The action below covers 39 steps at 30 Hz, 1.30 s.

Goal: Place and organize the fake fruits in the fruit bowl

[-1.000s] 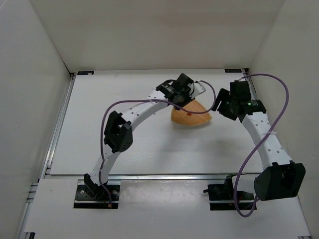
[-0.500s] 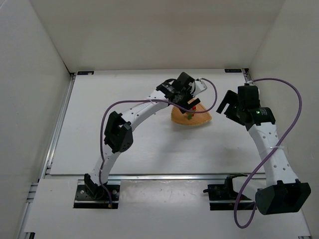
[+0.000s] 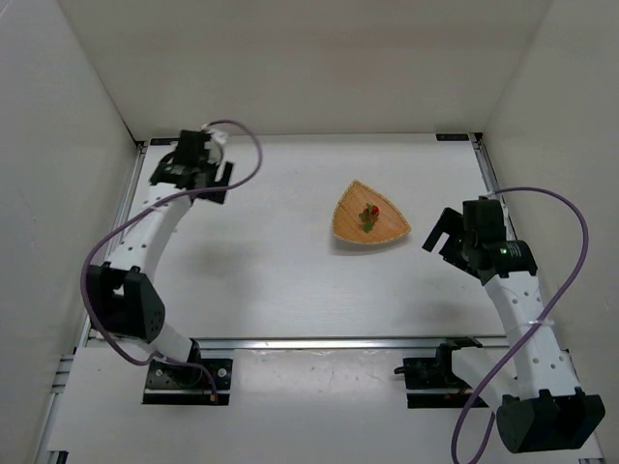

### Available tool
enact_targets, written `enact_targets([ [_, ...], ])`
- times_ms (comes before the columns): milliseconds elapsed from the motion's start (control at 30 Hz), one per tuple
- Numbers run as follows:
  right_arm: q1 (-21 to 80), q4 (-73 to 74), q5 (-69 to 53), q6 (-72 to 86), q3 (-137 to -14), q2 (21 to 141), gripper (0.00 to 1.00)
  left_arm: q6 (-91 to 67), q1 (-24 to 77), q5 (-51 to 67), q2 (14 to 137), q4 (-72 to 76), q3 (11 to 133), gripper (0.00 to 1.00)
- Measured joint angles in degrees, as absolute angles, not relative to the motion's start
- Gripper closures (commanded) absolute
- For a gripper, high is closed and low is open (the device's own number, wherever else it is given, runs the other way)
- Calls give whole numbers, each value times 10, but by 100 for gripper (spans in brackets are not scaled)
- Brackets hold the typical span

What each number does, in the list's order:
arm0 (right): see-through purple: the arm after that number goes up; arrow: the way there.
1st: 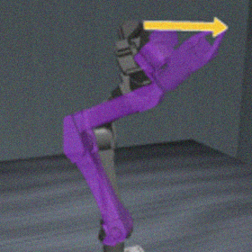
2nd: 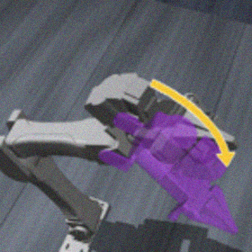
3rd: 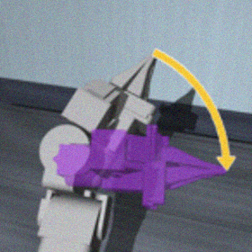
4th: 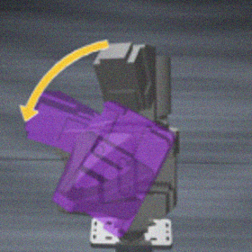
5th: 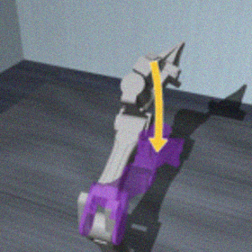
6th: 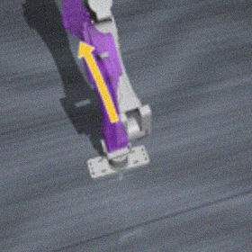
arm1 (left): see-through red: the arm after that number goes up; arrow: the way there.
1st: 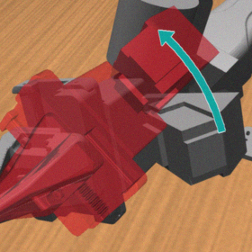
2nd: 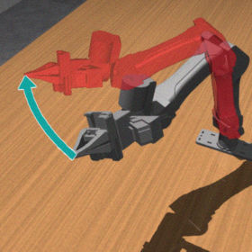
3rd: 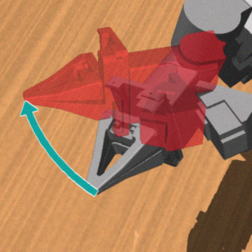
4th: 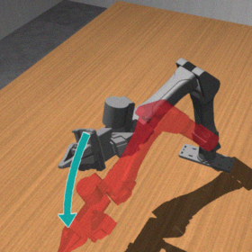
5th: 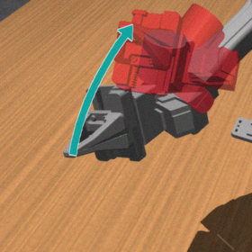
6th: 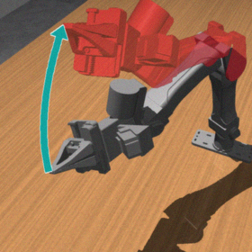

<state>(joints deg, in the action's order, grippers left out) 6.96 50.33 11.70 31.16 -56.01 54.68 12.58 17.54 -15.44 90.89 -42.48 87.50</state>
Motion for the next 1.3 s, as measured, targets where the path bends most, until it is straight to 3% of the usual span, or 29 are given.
enact_targets([
  [167, 66, 510, 126, 314, -535, 488, 0, 106, -21, -156, 809, -440, 685, 0],
  [333, 63, 511, 130, 314, -526, 481, 0, 97, -116, -131, 693, -458, 560, 0],
  [600, 63, 511, 126, 318, -526, 489, 0, 69, -132, -81, 602, -466, 510, 0],
  [1300, 63, 509, 119, 324, -499, 488, 0, 50, -133, -57, 610, -467, 510, 0],
])
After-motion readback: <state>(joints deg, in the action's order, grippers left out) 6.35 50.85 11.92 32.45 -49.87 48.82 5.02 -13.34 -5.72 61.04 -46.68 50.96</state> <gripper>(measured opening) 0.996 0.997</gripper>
